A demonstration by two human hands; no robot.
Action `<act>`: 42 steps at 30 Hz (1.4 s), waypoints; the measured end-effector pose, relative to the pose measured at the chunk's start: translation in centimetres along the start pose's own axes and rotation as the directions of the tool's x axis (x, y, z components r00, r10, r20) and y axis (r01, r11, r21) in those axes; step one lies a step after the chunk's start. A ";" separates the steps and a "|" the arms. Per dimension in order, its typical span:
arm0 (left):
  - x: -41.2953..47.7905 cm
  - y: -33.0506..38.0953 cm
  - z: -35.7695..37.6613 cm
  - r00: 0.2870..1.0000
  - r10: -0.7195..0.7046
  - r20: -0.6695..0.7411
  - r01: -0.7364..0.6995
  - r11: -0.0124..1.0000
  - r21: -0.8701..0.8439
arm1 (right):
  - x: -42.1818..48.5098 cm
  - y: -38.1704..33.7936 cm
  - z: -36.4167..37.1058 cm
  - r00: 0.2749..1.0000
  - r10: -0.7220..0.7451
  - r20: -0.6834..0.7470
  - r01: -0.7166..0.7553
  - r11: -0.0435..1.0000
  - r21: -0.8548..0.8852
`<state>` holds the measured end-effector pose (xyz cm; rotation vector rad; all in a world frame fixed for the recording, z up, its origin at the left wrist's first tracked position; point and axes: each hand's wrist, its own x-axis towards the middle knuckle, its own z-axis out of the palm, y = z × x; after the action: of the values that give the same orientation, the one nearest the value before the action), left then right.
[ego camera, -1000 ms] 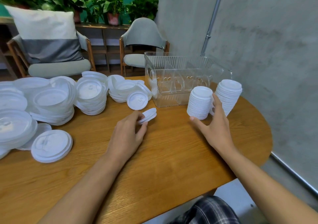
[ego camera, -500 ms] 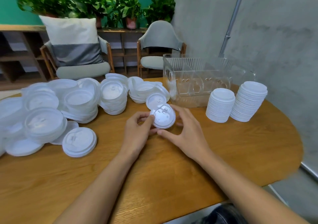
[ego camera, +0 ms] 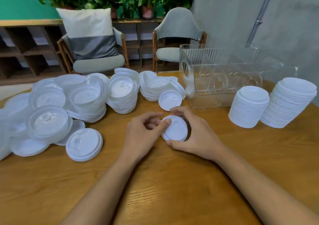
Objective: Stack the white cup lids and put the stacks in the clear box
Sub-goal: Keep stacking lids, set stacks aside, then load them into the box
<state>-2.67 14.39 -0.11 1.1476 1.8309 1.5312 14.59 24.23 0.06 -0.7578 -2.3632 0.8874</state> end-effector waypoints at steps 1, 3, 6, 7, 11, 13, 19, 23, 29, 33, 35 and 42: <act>0.1 -0.1 0.0 0.999 -0.023 0.028 0.023 0.999 -0.023 | 0.0 0.1 0.0 1.000 -0.011 0.005 0.011 1.000 0.009; 0.1 0.0 0.0 0.998 -0.056 0.041 0.057 0.997 -0.044 | -0.1 0.4 0.1 1.000 -0.018 -0.007 0.018 1.000 0.012; 0.0 0.5 0.3 0.994 -0.109 0.014 0.110 0.991 -0.078 | -0.5 0.4 0.6 0.997 0.009 -0.078 -0.011 1.000 -0.014; -0.1 0.6 0.5 0.992 -0.124 0.013 0.124 0.988 -0.092 | -0.5 0.4 0.6 0.995 0.010 -0.102 -0.013 1.000 -0.027; -0.4 0.8 1.3 0.998 0.004 -0.058 0.000 0.997 0.072 | -0.7 0.7 0.1 0.986 0.036 -0.164 -0.042 0.999 -0.029; 0.2 0.5 1.4 0.979 0.182 -0.092 -0.152 0.951 0.268 | -1.1 1.1 -0.4 0.987 0.094 -0.133 -0.100 0.994 -0.038; 4.4 -0.9 2.6 0.908 0.393 0.147 -0.403 0.716 0.570 | -1.8 1.2 -0.8 0.991 0.123 -0.057 -0.130 0.982 -0.136; 6.1 -0.9 3.7 0.911 0.376 0.171 -0.401 0.703 0.588 | -1.7 1.1 -0.5 0.994 0.087 -0.062 -0.096 0.984 -0.151; 5.3 -0.7 2.5 0.891 0.420 0.175 -0.435 0.675 0.596 | -1.7 0.9 -0.4 0.994 0.103 -0.026 -0.107 0.975 -0.193; 3.4 -0.3 0.9 0.876 0.458 0.149 -0.458 0.699 0.549 | -1.6 0.8 -0.4 0.995 0.099 -0.027 -0.103 0.977 -0.187; 2.3 0.1 0.1 0.888 0.441 0.128 -0.445 0.755 0.482 | -1.6 0.8 -0.3 0.995 0.098 -0.024 -0.100 0.980 -0.171; -0.3 1.0 -1.6 0.969 0.234 0.080 -0.240 0.967 0.082 | -1.5 1.1 -0.1 0.997 0.063 -0.046 -0.069 0.984 -0.163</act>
<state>-3.51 13.28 1.18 1.4909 1.7843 1.5263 16.13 23.98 -1.00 -0.9153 -2.4088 0.7021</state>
